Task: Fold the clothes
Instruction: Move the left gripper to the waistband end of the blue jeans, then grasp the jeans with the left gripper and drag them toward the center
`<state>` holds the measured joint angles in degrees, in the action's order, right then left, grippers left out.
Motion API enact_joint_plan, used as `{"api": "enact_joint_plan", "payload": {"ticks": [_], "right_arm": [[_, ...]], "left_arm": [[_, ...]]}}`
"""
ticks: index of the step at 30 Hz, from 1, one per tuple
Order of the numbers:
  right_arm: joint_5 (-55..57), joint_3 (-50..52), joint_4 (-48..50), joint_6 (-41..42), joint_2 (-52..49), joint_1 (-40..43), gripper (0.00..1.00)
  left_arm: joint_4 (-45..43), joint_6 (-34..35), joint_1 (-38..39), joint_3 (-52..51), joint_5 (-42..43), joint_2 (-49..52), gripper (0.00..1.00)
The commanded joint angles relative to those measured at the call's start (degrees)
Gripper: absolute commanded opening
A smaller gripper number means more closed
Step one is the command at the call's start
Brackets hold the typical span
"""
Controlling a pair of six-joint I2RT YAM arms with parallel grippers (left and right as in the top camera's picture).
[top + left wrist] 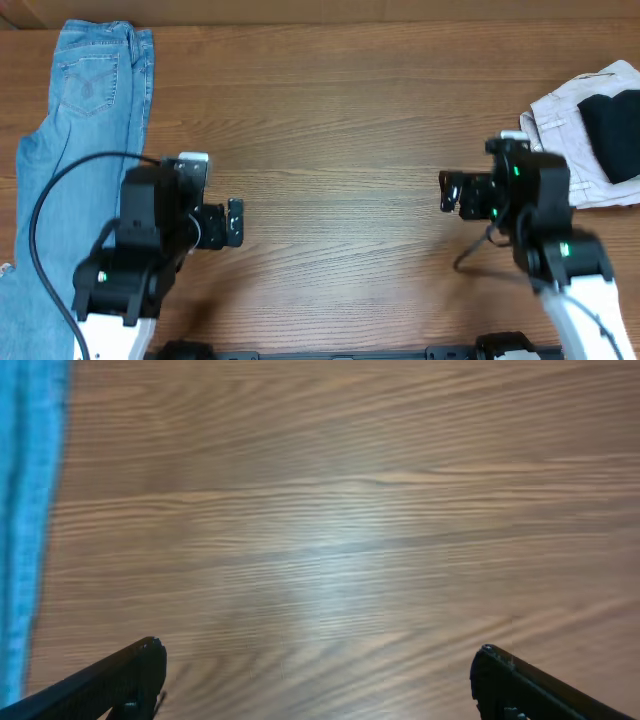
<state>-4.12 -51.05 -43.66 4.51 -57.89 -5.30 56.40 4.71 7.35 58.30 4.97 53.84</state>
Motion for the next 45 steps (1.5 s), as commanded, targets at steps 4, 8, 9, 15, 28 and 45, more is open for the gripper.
{"api": "enact_joint_plan", "payload": {"ticks": [4, 8, 9, 15, 28, 45], "right_arm": [[-3.5, -6.1, -3.0, 0.2, -9.8, -0.3, 1.0], [-3.5, -6.2, -3.0, 0.2, -10.3, -0.2, 1.0], [-3.5, -6.4, -3.0, 0.2, -10.1, -0.2, 1.0], [-3.5, -6.4, -3.9, 0.2, -8.7, -0.2, 1.0], [-3.5, -6.4, -3.7, 0.2, -8.8, -0.2, 1.0], [-3.5, -6.4, -3.6, 0.2, -8.8, -0.2, 1.0]], "left_arm": [[-1.7, 6.2, -1.3, 3.4, -6.4, 5.9, 1.0], [-3.7, 12.3, -7.5, 9.0, -17.2, 15.4, 1.0], [-4.7, 12.2, -9.2, 10.4, -17.6, 18.3, 1.0], [-7.9, 12.1, -17.2, 18.8, -17.6, 36.8, 0.9], [-24.2, 7.5, -18.8, 28.4, -18.8, 63.7, 0.8], [-32.5, 5.6, -19.0, 28.4, -25.7, 72.4, 0.76]]}}
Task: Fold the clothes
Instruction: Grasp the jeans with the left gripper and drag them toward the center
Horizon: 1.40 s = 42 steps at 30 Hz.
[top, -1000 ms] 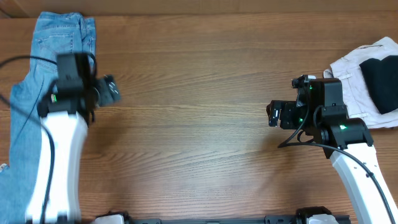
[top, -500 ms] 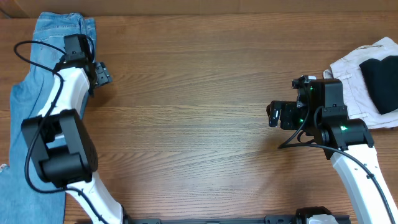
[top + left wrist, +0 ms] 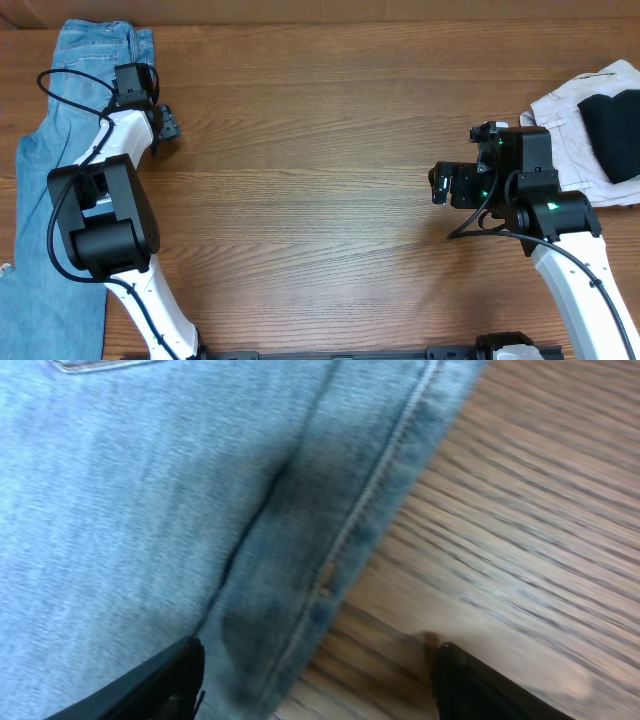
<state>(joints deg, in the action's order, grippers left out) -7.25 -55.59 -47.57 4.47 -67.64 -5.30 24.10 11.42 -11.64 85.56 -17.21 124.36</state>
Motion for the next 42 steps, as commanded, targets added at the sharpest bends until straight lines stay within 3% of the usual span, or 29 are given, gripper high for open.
{"api": "enact_joint_plan", "payload": {"ticks": [1, 7, 13, 17, 23, 24, 25, 26, 28, 31, 37, 42], "right_arm": [[-0.3, -1.9, 0.3, 0.3, 1.0, -0.2, 1.0], [-0.3, -1.9, 0.3, 0.3, 1.0, -0.2, 1.0], [-0.3, -1.9, 0.3, 0.3, 1.0, -0.2, 1.0], [-0.3, -1.9, 0.3, 0.3, 1.0, -0.2, 1.0], [-0.3, -1.9, 0.3, 0.3, 1.0, -0.2, 1.0], [-0.3, -1.9, 0.3, 0.3, 1.0, -0.2, 1.0], [-0.3, -1.9, 0.3, 0.3, 1.0, -0.2, 1.0], [-0.3, -1.9, 0.3, 0.3, 1.0, -0.2, 1.0], [-0.3, -1.9, 0.3, 0.3, 1.0, -0.2, 1.0], [-0.3, -1.9, 0.3, 0.3, 1.0, -0.2, 1.0], [0.7, -1.9, 0.3, 0.3, 1.0, -0.2, 1.0], [2.3, -1.9, 1.4, 0.3, 1.0, -0.2, 1.0]], "left_arm": [[-0.2, -1.1, 0.0, 1.2, -3.6, 1.9, 0.75], [-0.3, -1.1, 0.0, 1.2, -3.2, 4.9, 0.56], [0.0, -1.2, 0.0, 1.2, -3.2, 6.0, 0.3], [0.2, -1.4, 0.0, 1.2, -4.9, 6.0, 0.21], [1.0, -1.6, 0.0, 1.2, -9.2, 6.0, 0.23], [1.1, -1.6, 0.0, 1.2, -10.1, 6.0, 0.26], [1.2, -1.6, 0.0, 1.2, -10.2, 6.0, 0.42], [1.2, -1.6, 0.0, 1.2, -10.1, 6.0, 0.4], [1.2, -1.6, 0.0, 1.2, -9.2, 6.0, 0.2], [1.2, -1.6, 0.0, 1.2, -6.7, 6.0, 0.04], [1.8, -3.6, 1.4, 1.2, -2.2, 6.0, 0.04], [3.1, -8.9, 8.5, 1.2, 1.0, 6.0, 0.04]]}}
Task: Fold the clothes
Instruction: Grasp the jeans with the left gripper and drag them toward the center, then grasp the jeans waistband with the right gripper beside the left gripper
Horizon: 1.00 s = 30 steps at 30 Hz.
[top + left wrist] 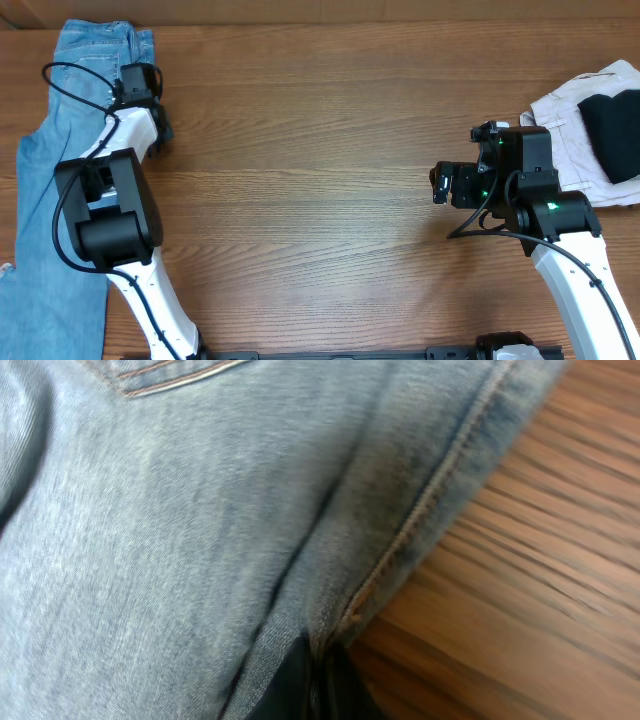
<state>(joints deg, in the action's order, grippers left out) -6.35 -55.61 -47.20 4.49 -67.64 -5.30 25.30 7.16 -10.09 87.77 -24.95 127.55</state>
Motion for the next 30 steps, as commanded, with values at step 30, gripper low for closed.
{"api": "enact_joint_plan", "payload": {"ticks": [30], "right_arm": [[8.2, -1.8, 10.2, 3.4, 0.3, -0.2, 1.0]], "left_arm": [[34.2, -25.2, 51.3, -1.0, 32.0, -14.9, 0.04]]}}
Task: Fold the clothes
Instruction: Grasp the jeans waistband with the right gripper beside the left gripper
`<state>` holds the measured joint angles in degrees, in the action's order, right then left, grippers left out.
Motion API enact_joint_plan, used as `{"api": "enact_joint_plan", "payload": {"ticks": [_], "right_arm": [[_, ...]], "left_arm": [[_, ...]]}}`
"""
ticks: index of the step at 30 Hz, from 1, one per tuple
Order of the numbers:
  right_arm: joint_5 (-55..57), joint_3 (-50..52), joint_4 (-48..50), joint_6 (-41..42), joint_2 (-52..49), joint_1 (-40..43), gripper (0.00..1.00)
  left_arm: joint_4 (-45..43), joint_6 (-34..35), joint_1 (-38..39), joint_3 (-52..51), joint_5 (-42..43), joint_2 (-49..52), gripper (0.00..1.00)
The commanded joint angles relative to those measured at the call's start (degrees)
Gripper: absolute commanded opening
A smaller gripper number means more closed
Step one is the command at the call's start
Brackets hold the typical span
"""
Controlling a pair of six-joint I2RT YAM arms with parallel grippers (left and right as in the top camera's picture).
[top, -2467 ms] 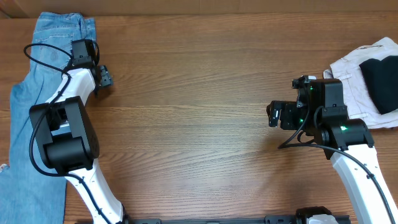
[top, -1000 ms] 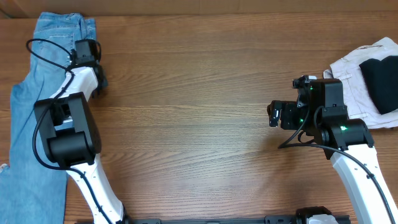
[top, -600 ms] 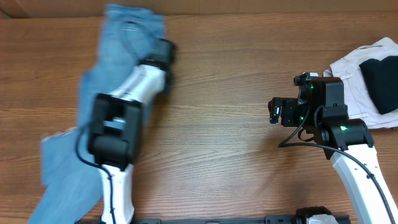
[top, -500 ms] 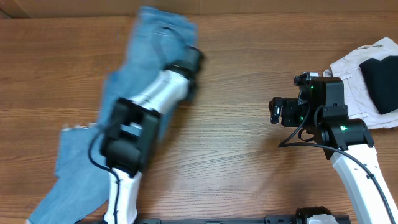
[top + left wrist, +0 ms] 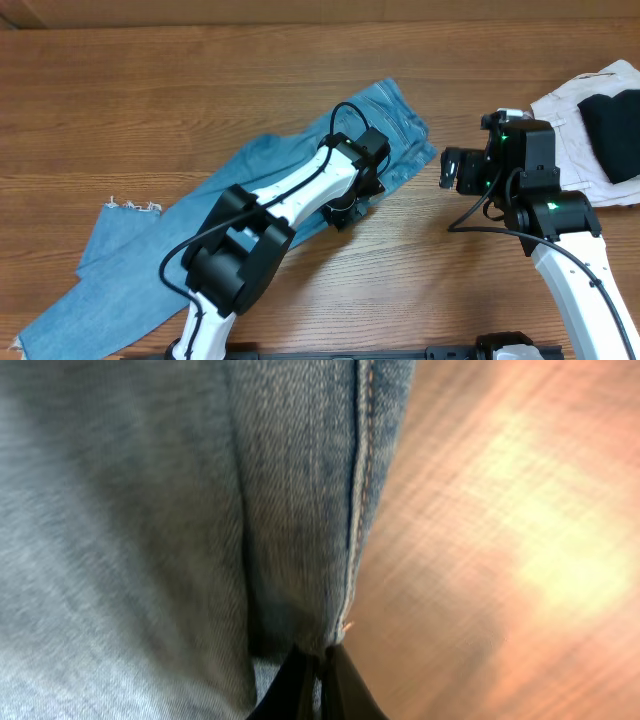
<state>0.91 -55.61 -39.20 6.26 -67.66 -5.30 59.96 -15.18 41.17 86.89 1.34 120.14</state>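
The blue jeans (image 5: 130,260) lie slantwise across the table, the waist end up near the middle (image 5: 400,120) and the frayed leg ends at the lower left. My left gripper (image 5: 342,212) is shut on the seamed side edge of the jeans (image 5: 150,510). In the left wrist view its fingertips (image 5: 318,660) pinch the denim right at the seam, with bare wood to the right. My right gripper (image 5: 450,170) hovers open just right of the waist end and holds nothing.
At the right edge of the wooden table (image 5: 300,60) lies a crumpled white garment (image 5: 565,120) with a black garment (image 5: 615,130) on top of it. My right arm stands in front of that pile.
The jeans lay straight along the table's left edge with my left gripper shut on their side seam. Now they lie slantwise in the middle, still held. My right gripper is slightly higher.
Both grippers first hung open over bare wood, the jeans lying along the left edge. Then my left gripper was open over the jeans' right seam near the waist, then shut on that seam. Now the jeans lie in the middle of the table.
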Motion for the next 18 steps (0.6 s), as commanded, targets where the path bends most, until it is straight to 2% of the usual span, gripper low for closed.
{"api": "enact_joint_plan", "payload": {"ticks": [1, 5, 10, 14, 18], "right_arm": [[0.8, -1.8, 3.3, 1.7, -0.1, -0.2, 1.0], [0.2, -1.8, 6.5, 1.3, -4.2, -0.2, 1.0], [-0.5, -1.8, 11.0, 0.7, -13.0, -0.2, 1.0], [0.7, -1.8, 14.6, -4.2, -19.6, -0.2, 1.0], [1.2, -1.8, 12.4, -10.3, -23.9, -0.2, 1.0]], "left_arm": [[-0.8, -2.8, 0.0, -0.1, 5.6, -8.8, 0.04], [-1.5, -2.0, -0.1, -0.1, 5.0, -13.6, 0.09], [-0.6, 2.1, -0.3, -0.1, -0.7, -15.9, 0.12], [1.0, 3.0, -0.7, -0.1, -0.6, -15.9, 0.15], [1.6, 3.7, -0.7, -0.1, -0.6, -15.9, 0.18]]}}
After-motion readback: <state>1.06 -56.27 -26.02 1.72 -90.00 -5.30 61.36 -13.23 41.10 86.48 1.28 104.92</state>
